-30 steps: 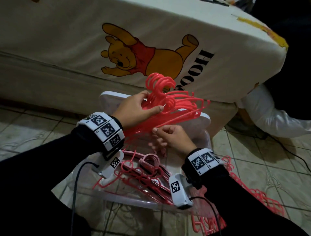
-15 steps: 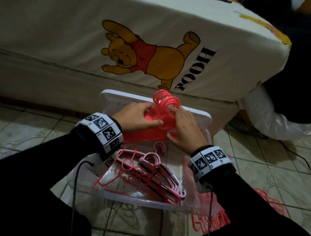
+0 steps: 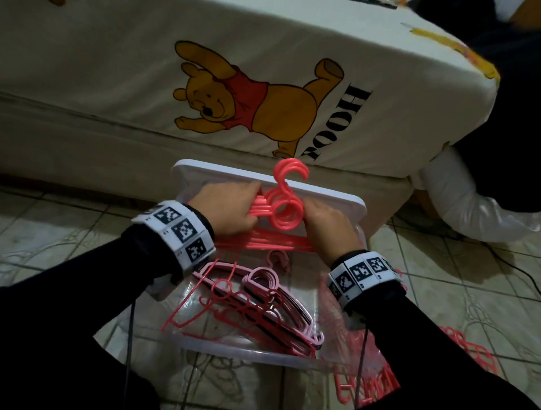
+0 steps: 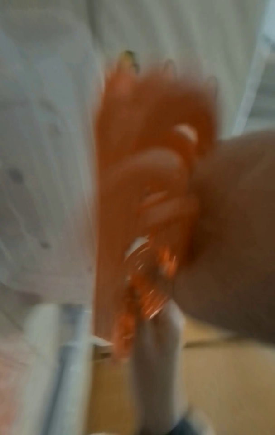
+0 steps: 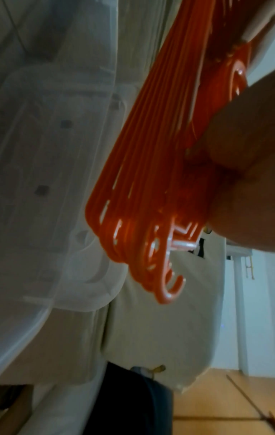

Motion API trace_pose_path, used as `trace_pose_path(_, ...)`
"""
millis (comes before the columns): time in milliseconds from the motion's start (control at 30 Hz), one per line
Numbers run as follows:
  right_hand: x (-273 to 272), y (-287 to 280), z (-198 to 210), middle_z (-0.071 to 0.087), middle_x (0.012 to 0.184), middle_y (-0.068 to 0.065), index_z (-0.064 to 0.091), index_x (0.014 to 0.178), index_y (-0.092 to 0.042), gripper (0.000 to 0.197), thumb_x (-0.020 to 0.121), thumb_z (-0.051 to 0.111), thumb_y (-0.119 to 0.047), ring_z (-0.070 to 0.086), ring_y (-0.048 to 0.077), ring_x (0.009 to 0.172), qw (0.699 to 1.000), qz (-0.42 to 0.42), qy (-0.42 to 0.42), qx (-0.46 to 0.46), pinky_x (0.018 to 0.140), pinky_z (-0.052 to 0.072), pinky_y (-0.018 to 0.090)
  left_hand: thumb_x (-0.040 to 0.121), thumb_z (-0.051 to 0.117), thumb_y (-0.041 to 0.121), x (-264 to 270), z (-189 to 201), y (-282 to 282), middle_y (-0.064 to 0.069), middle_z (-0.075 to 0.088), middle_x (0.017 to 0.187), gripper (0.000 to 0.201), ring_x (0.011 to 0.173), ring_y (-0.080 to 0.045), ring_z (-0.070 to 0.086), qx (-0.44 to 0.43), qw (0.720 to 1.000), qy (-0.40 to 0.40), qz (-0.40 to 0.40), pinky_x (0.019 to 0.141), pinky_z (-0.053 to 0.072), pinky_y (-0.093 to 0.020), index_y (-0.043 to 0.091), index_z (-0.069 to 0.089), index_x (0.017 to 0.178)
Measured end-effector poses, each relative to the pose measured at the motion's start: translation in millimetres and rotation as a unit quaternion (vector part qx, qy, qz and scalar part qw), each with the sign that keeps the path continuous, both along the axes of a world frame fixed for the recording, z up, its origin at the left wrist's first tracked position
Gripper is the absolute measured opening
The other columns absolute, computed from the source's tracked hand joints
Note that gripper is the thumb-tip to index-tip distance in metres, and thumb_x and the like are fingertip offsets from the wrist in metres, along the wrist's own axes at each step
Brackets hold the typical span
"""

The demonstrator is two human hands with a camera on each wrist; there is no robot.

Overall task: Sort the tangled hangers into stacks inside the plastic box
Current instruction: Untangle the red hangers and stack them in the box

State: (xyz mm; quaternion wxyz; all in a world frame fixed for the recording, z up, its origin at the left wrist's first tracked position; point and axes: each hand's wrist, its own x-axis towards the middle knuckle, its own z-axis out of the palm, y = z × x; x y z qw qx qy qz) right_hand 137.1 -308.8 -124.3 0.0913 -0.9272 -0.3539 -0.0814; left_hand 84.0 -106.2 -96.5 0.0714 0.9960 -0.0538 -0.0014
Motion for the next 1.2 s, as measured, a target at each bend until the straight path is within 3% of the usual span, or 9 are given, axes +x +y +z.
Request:
trace_pose_path(67, 3.1, 1.0, -1.8, 0.066, 0.108, 0.007, 0.057, 0.11, -0.013, 0.02, 0.093, 0.047, -0.012, 0.063, 0.028, 0.099, 0.999, -0.018, 0.032, 0.015, 0.079, 0.049, 0.036, 0.088, 0.049, 0.035, -1.3, -2.7, -1.6, -0.004, 0.062, 0.106, 0.027, 0.094, -0.027, 0.059, 0.031, 0.997, -0.058, 0.029, 0.075, 0.045, -0.036, 0.019, 0.046, 0.109)
trace_pose_path(233, 10.7, -1.3, -4.6, 0.063, 0.114, 0.014, 0.054, 0.113, -0.008, 0.023, 0.091, 0.054, -0.017, 0.059, 0.031, 0.107, 0.99, -0.012, 0.136, 0.026, 0.087, 0.044, 0.035, 0.091, 0.046, 0.029, 1.1, -12.7, 0.2, -0.014, 0.062, 0.106, 0.014, 0.096, -0.035, 0.059, 0.011, 0.999, 0.008, 0.048, 0.071, 0.039, -0.035, 0.018, 0.044, 0.099)
trace_pose_path(400, 27.8, -32.9, -5.2, 0.049, 0.137, 0.013, 0.04, 0.135, -0.006, 0.092, 0.066, 0.077, -0.054, 0.047, 0.026, 0.125, 0.962, -0.139, 0.234, 0.024, 0.104, 0.039, 0.037, 0.092, 0.049, 0.03, 7.8, -13.1, 21.3, -0.016, 0.062, 0.105, 0.02, 0.096, -0.035, 0.059, 0.023, 0.996, 0.001, 0.087, 0.071, 0.038, -0.036, 0.014, 0.047, 0.105)
trace_pose_path(567, 24.5, -38.3, -36.6, 0.069, 0.106, 0.01, 0.068, 0.102, -0.01, 0.049, 0.07, 0.078, -0.046, 0.063, 0.026, 0.102, 0.927, -0.137, 0.257, -0.235, 0.089, 0.047, 0.03, 0.091, 0.05, 0.028, 8.3, -7.3, 35.7, -0.008, 0.056, 0.101, 0.011, 0.094, -0.029, 0.056, -0.023, 0.996, -0.033, 0.081, 0.071, 0.039, -0.034, 0.017, 0.046, 0.094)
trace_pose_path(667, 5.4, -12.6, -64.6, 0.069, 0.102, 0.014, 0.066, 0.102, -0.01, 0.027, 0.08, 0.068, -0.026, 0.065, 0.03, 0.096, 0.93, -0.046, 0.259, -0.256, 0.079, 0.05, 0.033, 0.089, 0.051, 0.028, 8.9, -5.8, 34.3, -0.011, 0.051, 0.108, 0.022, 0.103, -0.028, 0.048, 0.002, 0.997, -0.046, 0.059, 0.08, 0.035, -0.036, 0.012, 0.053, 0.104)
trace_pose_path(767, -11.8, 15.2, -87.8, 0.065, 0.106, 0.017, 0.059, 0.113, -0.011, 0.031, 0.085, 0.059, -0.027, 0.064, 0.035, 0.095, 0.93, 0.035, 0.231, -0.283, 0.074, 0.048, 0.036, 0.089, 0.048, 0.035, 9.0, -5.3, 28.5, -0.009, 0.056, 0.111, 0.023, 0.106, -0.028, 0.047, 0.088, 0.993, -0.059, 0.049, 0.089, 0.033, -0.041, 0.015, 0.05, 0.101)
trace_pose_path(967, -26.3, 32.6, -113.8, 0.061, 0.119, 0.008, 0.048, 0.129, -0.03, 0.039, 0.09, 0.053, -0.026, 0.064, 0.029, 0.097, 0.928, 0.127, 0.222, -0.269, 0.064, 0.037, 0.028, 0.091, 0.05, 0.031, 7.4, -8.9, 24.7, -0.013, 0.063, 0.1, 0.018, 0.089, -0.035, 0.058, 0.028, 0.998, -0.033, 0.048, 0.066, 0.036, -0.035, 0.018, 0.04, 0.097)
trace_pose_path(1100, -28.0, 39.1, -111.6, 0.061, 0.12, 0.01, 0.054, 0.123, -0.024, 0.033, 0.09, 0.051, -0.029, 0.062, 0.03, 0.1, 0.916, 0.077, 0.289, -0.266, 0.07, 0.037, 0.027, 0.091, 0.05, 0.03, 8.9, -8.7, 26.2, -0.011, 0.064, 0.097, 0.021, 0.085, -0.034, 0.059, 0.019, 0.999, -0.037, 0.034, 0.064, 0.035, -0.034, 0.015, 0.045, 0.104)
trace_pose_path(1200, -25.8, 44.1, -99.0, 0.066, 0.089, 0.016, 0.067, 0.086, -0.011, 0.015, 0.086, 0.056, -0.021, 0.062, 0.034, 0.084, 0.909, 0.055, 0.347, -0.222, 0.068, 0.039, 0.03, 0.091, 0.053, 0.04, 10.0, -6.8, 26.0, -0.007, 0.064, 0.093, 0.027, 0.082, -0.031, 0.059, -0.005, 0.998, -0.044, 0.038, 0.063, 0.036, -0.033, 0.017, 0.047, 0.104)
